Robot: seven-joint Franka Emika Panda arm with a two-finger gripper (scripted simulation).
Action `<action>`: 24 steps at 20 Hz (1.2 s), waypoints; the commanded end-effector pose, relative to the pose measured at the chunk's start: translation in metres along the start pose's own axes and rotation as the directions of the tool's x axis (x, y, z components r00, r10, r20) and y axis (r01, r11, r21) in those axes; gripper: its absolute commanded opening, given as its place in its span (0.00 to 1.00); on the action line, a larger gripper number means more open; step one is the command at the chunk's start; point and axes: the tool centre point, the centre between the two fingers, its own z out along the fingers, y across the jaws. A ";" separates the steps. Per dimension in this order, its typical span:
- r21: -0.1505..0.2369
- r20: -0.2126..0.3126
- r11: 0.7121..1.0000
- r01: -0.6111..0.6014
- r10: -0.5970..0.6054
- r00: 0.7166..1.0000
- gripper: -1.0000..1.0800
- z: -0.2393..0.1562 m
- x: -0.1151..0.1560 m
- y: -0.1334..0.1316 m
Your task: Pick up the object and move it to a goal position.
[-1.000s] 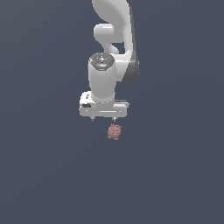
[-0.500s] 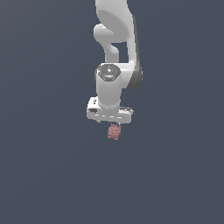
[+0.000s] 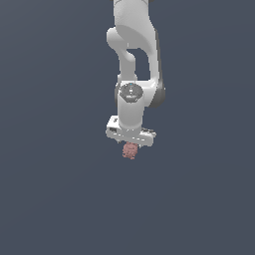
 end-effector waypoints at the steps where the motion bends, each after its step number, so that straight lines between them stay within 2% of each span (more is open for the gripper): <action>1: 0.002 -0.001 1.000 -0.017 0.017 1.000 0.96 0.004 -0.001 -0.002; 8: 0.002 0.000 1.000 -0.018 0.018 1.000 0.96 0.008 -0.001 -0.003; 18: 0.003 -0.001 1.000 -0.022 0.022 1.000 0.96 0.049 -0.003 -0.003; 23: 0.003 -0.001 1.000 -0.022 0.022 1.000 0.96 0.056 -0.002 -0.003; 24: 0.003 -0.001 1.000 -0.022 0.022 1.000 0.00 0.056 -0.002 -0.003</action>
